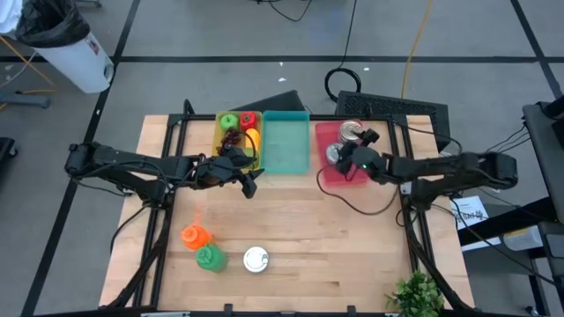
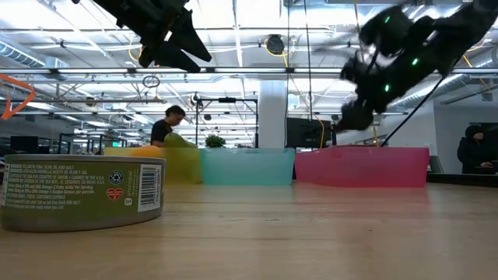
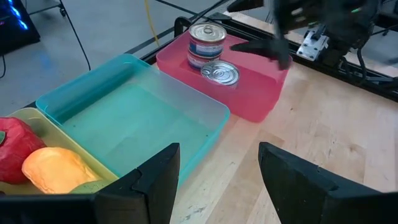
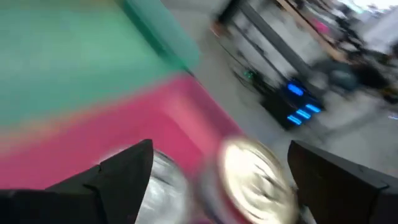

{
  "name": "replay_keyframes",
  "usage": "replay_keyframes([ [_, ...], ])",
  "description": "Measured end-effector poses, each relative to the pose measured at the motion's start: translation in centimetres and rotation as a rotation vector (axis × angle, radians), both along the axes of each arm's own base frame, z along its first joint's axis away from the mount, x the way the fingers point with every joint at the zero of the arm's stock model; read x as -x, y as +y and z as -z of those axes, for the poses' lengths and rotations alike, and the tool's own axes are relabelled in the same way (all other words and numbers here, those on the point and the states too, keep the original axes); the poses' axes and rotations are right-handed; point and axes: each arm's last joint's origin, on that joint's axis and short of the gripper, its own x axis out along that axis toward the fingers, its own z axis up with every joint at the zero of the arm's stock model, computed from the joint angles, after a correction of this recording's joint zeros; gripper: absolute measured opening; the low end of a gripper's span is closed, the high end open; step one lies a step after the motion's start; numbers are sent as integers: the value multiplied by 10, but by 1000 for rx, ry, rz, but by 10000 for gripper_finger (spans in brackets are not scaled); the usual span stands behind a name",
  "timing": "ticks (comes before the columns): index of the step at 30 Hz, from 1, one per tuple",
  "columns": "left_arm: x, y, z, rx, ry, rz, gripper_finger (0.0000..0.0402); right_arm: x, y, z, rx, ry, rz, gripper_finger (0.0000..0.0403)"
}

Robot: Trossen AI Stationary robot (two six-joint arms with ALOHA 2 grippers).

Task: Pick & Place Food Item
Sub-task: Put the green tuna can into the red bin

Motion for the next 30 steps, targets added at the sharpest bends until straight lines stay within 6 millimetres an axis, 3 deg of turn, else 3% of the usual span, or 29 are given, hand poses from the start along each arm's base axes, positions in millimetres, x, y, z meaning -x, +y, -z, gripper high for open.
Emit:
replay_keyframes([
  [5, 0, 0, 0, 0, 0, 0, 228, -2, 34, -24, -107, -255, -239, 352],
  [11, -2, -1, 5, 28, 24, 16, 228, -5, 77, -38, -319, -439, -592, 352],
  [16, -12, -12, 21, 169, 83, 251, 228, -7, 114, -37, -358, -441, -785, 352],
  [19, -19, -32, 30, 249, 112, 452, 228, -7, 127, -36, -354, -430, -853, 352],
  [23, -25, -76, 52, 298, 194, 654, 228, -6, 134, -36, -357, -421, -886, 352],
  [30, -23, -145, 98, 331, 330, 811, 228, -5, 135, -36, -359, -423, -888, 352],
])
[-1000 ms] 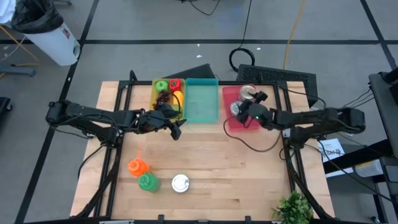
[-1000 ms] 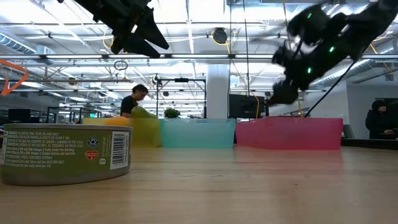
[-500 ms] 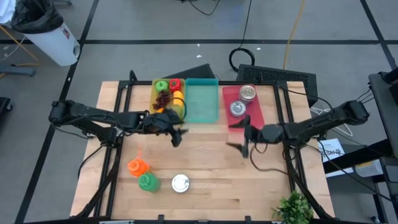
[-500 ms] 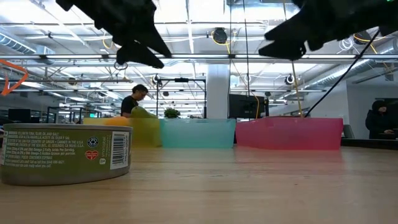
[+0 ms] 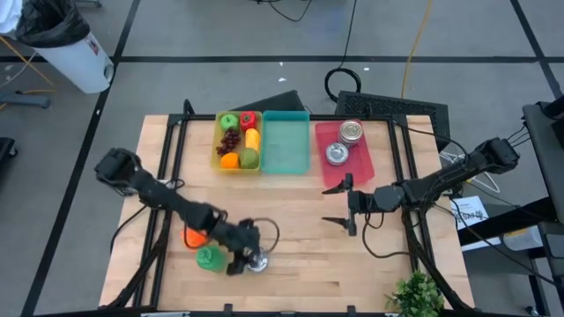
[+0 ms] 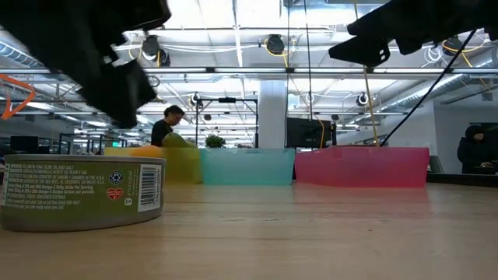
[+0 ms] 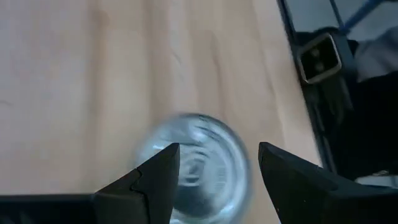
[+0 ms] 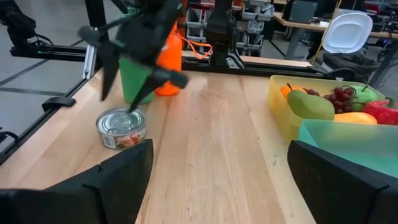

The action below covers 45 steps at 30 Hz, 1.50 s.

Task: Pick & Place Food Item
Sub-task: Put the green tuna can into the red bin

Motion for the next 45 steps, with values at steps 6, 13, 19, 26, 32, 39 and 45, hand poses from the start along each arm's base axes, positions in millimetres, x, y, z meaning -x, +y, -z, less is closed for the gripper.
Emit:
replay_keyframes([
  [6, 1, -25, 21, 63, 55, -12, 228, 0, 0, -2, -8, -21, 1, 352],
  [13, -10, -16, 36, -37, 16, -144, 227, -1, 0, -3, -10, -28, 3, 352],
  [19, -26, 15, 35, -231, -96, -251, 228, 0, 0, -2, -8, -23, 3, 352],
  [26, -46, 55, 18, -273, -214, -396, 228, 0, 0, -2, -6, -16, 3, 352],
  [32, -44, 60, -23, -213, -204, -424, 228, 0, 0, 1, -15, 11, 7, 352],
  [39, -20, 58, -9, -341, 12, -613, 227, 0, 0, 2, -38, 17, 12, 352],
  [45, -17, 59, 16, -346, 155, -694, 228, 0, 0, 2, -46, 15, 14, 352],
])
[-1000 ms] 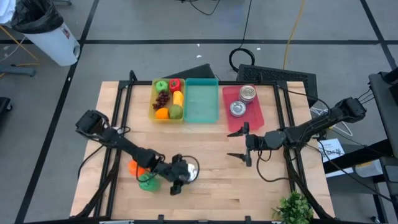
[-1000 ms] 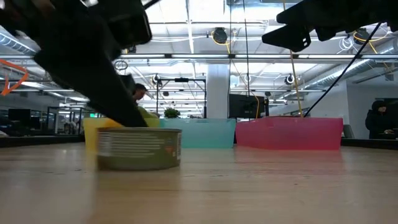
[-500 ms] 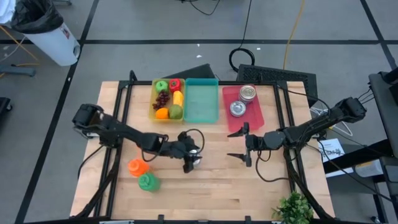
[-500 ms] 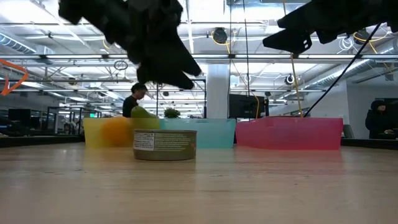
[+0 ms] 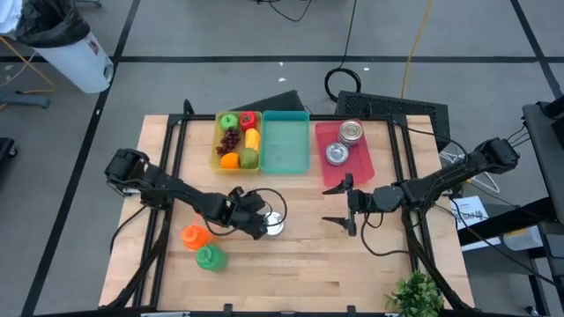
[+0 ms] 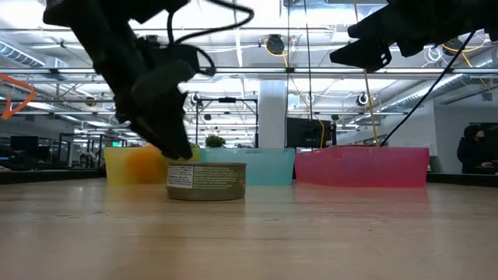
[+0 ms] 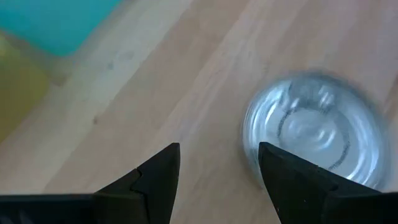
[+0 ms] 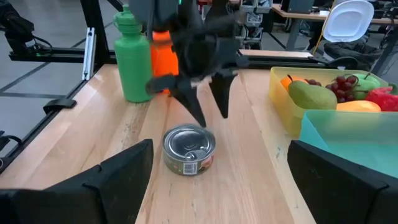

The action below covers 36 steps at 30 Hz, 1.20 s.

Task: Pick & Place Food Item
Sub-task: Put the green tuna can into the red bin

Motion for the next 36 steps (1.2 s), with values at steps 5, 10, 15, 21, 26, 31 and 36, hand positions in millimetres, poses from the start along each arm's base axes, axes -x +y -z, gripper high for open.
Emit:
replay_keyframes([
  [5, 0, -1, 11, 8, 52, -23, 227, 0, 0, -2, -6, -15, 0, 352],
  [10, 6, 2, 14, 9, 97, -94, 228, 0, 0, -1, -4, -11, 0, 352],
  [15, 10, 3, 15, 18, 122, -160, 227, 0, 0, -1, -4, -11, 0, 352],
  [21, 18, 8, 19, 13, 190, -226, 227, 0, 0, -1, -4, -12, 0, 352],
  [26, 23, 12, 21, 23, 240, -257, 227, 0, 0, -1, -4, -12, 0, 352],
  [31, 22, 11, 21, 15, 234, -253, 227, 0, 0, -1, -5, -14, 0, 352],
  [36, 20, 12, 21, -2, 223, -230, 227, 0, 0, -1, -4, -12, 0, 352],
])
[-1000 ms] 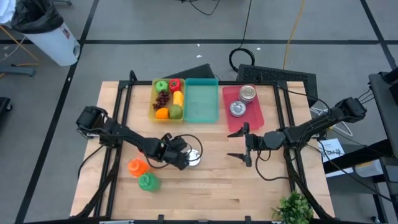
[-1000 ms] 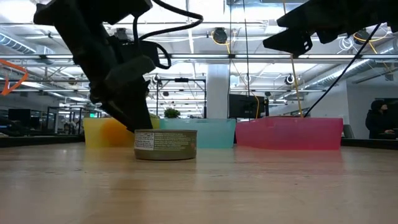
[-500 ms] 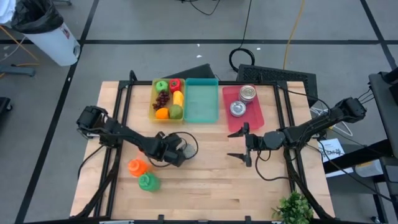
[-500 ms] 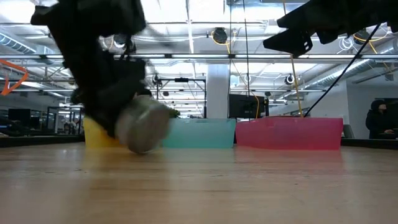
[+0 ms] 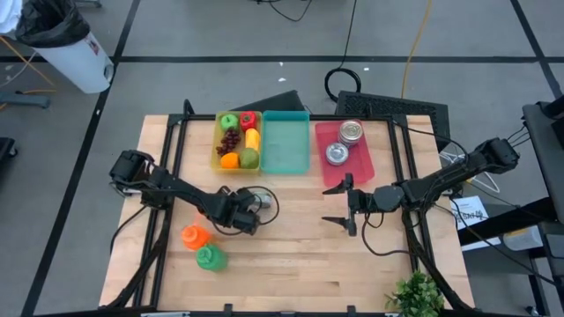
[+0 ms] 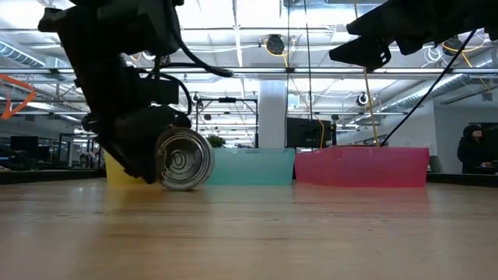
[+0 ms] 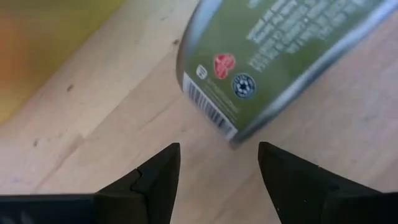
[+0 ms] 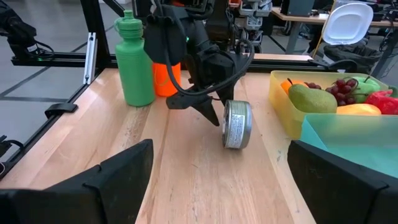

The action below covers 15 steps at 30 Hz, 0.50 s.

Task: Pick & Place Food Item
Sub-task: Put the green tuna can into the red bin

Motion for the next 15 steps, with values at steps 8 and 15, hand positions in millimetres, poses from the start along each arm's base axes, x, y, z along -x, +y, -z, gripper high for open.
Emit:
replay_keyframes([
  [8, -5, -1, -1, -49, 3, 153, 227, -1, 0, 2, 4, 11, 0, 352],
  [15, -6, -1, -3, -155, 18, 217, 227, -3, 1, 5, 10, 26, -1, 352],
])
